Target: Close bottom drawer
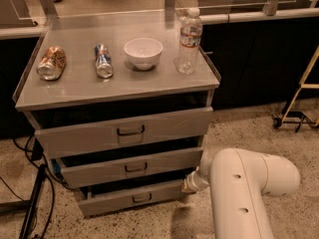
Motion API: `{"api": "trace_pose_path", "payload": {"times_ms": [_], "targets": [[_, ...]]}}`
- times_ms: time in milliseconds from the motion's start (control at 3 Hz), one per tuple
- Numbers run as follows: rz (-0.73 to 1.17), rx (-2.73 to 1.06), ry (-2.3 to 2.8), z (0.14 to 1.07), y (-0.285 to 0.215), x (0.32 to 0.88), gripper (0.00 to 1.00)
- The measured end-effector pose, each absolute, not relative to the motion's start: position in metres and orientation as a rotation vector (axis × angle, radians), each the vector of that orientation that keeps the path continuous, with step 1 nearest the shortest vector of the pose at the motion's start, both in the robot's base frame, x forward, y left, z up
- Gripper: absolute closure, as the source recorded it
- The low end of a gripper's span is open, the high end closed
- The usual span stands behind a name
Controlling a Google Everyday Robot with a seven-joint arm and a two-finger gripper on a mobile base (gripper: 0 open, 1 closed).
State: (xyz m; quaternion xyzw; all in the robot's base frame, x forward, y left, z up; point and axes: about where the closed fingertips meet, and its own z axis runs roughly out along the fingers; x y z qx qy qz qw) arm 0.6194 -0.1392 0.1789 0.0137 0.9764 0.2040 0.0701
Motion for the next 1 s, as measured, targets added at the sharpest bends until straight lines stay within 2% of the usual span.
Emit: {"api": "trace_pose_path", "payload": {"times_ms": [667,1000], "targets": [[0.548,0.285,2.741,0.215,-0.162,0.665,1.00],[0.547,0.286,2.740,0.215,-0.162,0.665,1.00]]}}
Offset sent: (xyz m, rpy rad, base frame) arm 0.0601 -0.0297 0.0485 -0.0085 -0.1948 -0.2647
